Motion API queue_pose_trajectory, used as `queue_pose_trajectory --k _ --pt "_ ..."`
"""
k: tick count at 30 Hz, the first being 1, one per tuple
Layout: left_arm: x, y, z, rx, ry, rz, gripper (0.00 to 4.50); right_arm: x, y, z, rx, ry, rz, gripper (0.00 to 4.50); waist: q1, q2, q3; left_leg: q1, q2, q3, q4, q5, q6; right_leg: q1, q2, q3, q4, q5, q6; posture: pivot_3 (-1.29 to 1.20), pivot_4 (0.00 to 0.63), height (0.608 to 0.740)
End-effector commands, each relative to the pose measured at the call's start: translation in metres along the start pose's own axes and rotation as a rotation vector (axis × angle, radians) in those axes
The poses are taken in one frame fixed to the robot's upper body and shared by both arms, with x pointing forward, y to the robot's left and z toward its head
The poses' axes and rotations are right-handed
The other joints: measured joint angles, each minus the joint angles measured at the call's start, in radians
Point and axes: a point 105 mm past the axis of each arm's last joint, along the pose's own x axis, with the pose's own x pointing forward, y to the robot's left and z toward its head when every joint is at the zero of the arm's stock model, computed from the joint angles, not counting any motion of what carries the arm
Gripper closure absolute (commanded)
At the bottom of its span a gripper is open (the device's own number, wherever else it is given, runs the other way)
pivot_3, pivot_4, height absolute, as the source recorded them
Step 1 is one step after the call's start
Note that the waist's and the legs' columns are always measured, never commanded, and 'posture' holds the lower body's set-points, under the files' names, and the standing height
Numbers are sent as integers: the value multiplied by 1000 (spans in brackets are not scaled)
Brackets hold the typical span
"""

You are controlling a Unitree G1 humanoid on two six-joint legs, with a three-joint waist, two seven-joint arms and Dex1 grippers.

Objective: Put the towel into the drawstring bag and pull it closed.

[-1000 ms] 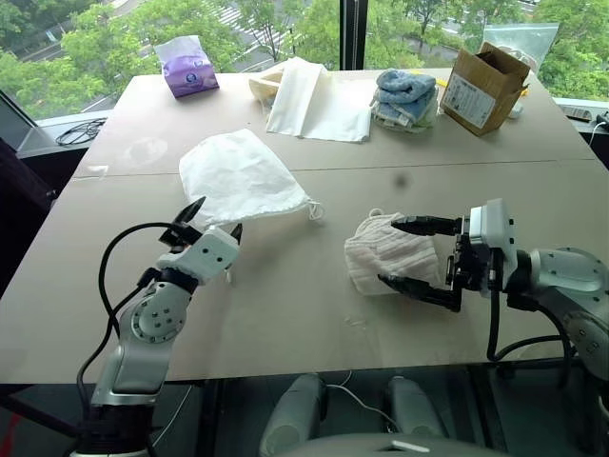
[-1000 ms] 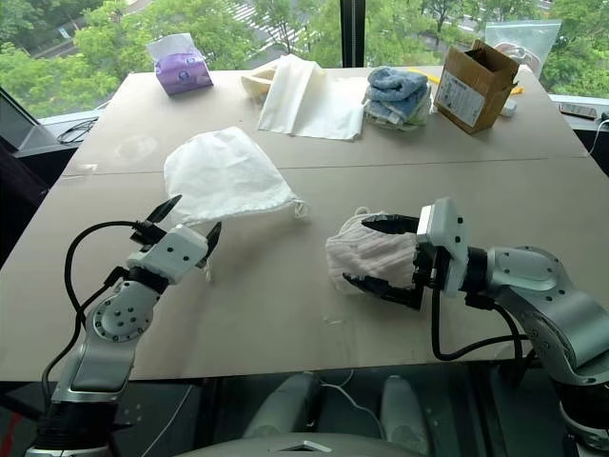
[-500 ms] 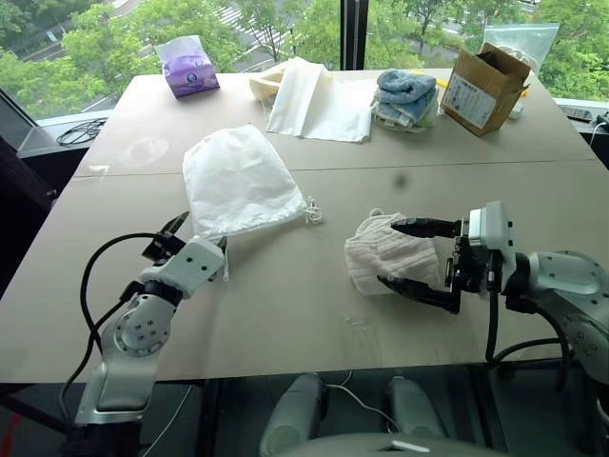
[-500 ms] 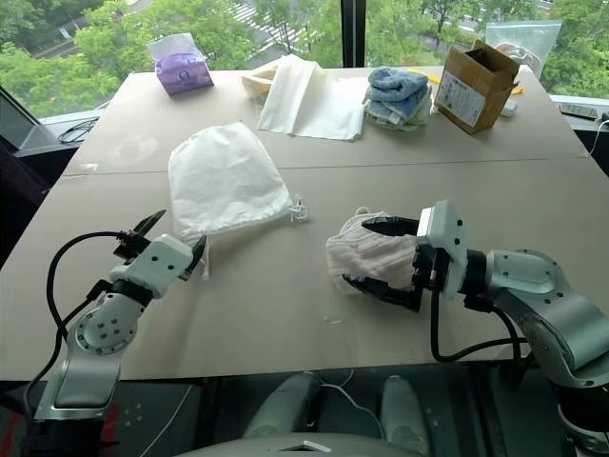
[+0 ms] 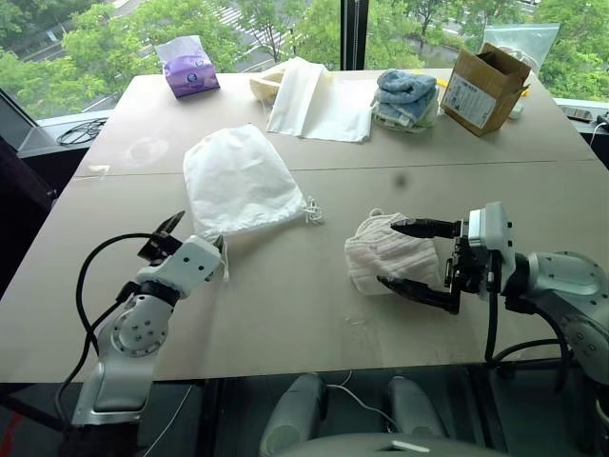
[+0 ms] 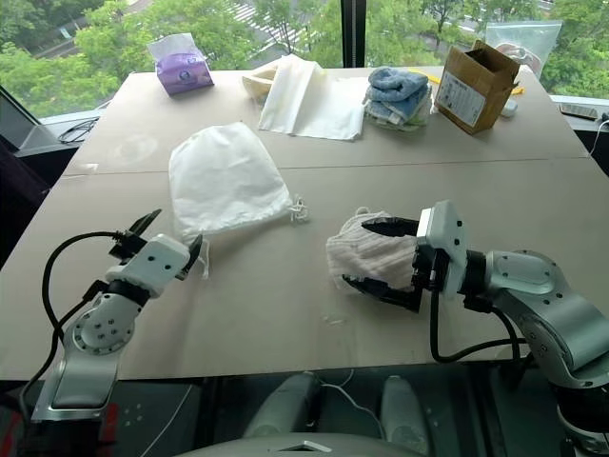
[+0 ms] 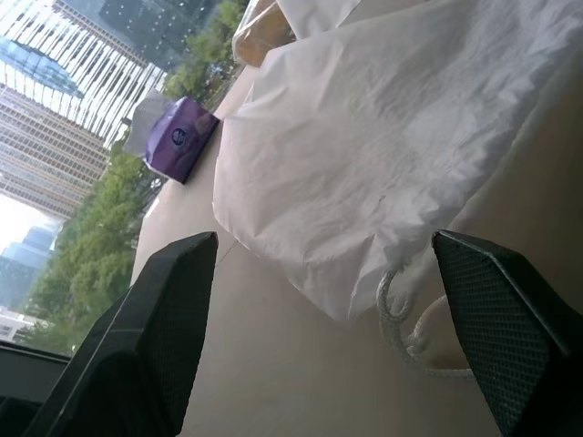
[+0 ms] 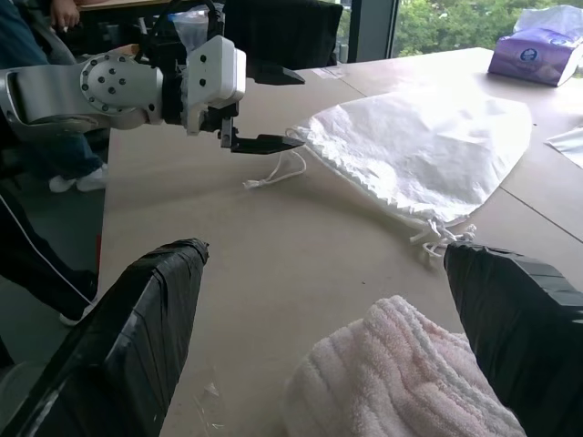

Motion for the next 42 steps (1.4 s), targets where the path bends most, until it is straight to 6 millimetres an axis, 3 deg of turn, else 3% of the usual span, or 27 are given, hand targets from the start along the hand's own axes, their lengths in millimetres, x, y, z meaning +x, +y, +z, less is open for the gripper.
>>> queue_pose_trajectory --k 1,16,26,34,38,42 --pt "3 10 1 37 -12 32 621 0 6 11 -53 -29 15 0 -1 0 0 0 0 0 0 0 0 0 0 0 0 0 0 0 150 740" --pt "17 13 -8 81 0 23 621 0 6 11 -50 -28 -2 0 -1 0 0 0 0 0 0 0 0 0 0 0 0 0 0 0 150 740" --pt "34 0 -9 158 -10 -48 621 0 7 12 -52 -28 -9 0 0 0 0 0 0 0 0 0 0 0 0 0 0 0 0 0 150 740" --pt "55 -3 2 208 -62 -61 621 0 6 12 -56 -26 -20 0 -1 0 0 0 -1 -1 0 0 0 0 0 -1 1 0 0 0 150 740" --pt "59 -2 3 206 -72 -61 2096 -1 6 12 -56 -24 -26 0 -7 0 0 0 -1 -1 0 0 0 0 0 0 1 0 0 0 150 740" --pt "60 -1 1 202 -67 -63 3977 -2 6 12 -55 -22 -30 0 -7 0 0 0 -1 -1 0 0 0 0 0 -1 1 0 0 0 150 740"
